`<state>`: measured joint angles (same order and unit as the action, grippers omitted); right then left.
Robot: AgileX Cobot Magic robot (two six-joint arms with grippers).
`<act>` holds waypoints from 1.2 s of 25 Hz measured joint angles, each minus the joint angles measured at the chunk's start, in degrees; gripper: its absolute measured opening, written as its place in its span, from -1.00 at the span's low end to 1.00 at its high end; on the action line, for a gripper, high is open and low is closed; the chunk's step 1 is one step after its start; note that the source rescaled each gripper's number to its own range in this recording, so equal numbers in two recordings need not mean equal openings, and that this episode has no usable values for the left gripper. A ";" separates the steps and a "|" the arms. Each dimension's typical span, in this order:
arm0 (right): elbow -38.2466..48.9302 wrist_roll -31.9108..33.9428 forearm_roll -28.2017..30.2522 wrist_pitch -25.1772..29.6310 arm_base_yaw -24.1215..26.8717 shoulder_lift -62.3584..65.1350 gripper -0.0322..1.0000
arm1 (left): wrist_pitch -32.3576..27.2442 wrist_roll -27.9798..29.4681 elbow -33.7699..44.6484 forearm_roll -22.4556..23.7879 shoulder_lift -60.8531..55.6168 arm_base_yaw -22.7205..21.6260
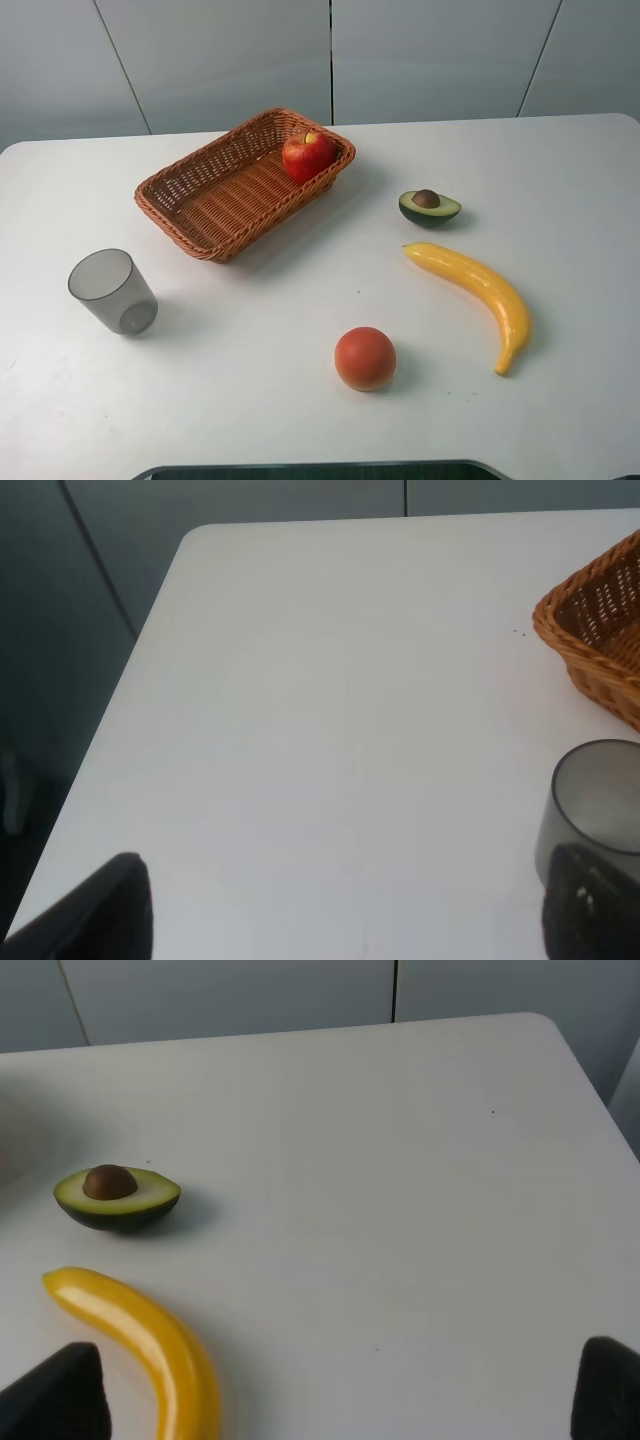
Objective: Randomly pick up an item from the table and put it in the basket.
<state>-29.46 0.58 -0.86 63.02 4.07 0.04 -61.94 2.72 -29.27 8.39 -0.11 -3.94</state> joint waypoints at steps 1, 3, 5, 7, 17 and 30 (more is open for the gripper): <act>0.00 -0.25 0.00 0.00 0.00 0.00 1.00 | 0.00 0.00 0.00 0.00 0.00 0.00; 0.00 -1.03 -0.12 0.00 0.00 0.00 1.00 | 0.00 0.00 0.00 0.00 0.00 0.00; 0.00 -1.51 -0.12 0.00 0.00 0.00 1.00 | 0.00 0.00 0.00 0.00 0.00 0.00; 0.00 -1.50 -0.12 0.00 0.00 0.00 1.00 | 0.00 0.00 0.00 0.00 0.00 0.00; 0.00 -1.50 -0.12 0.00 -2.09 0.00 1.00 | 0.00 0.00 0.00 0.00 0.00 0.00; 0.00 -1.10 0.00 0.00 -2.92 0.00 1.00 | 0.00 0.00 0.00 0.00 0.00 0.00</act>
<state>-29.46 -0.53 -0.86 63.02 1.15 0.04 -61.94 2.72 -29.27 8.39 -0.11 -3.94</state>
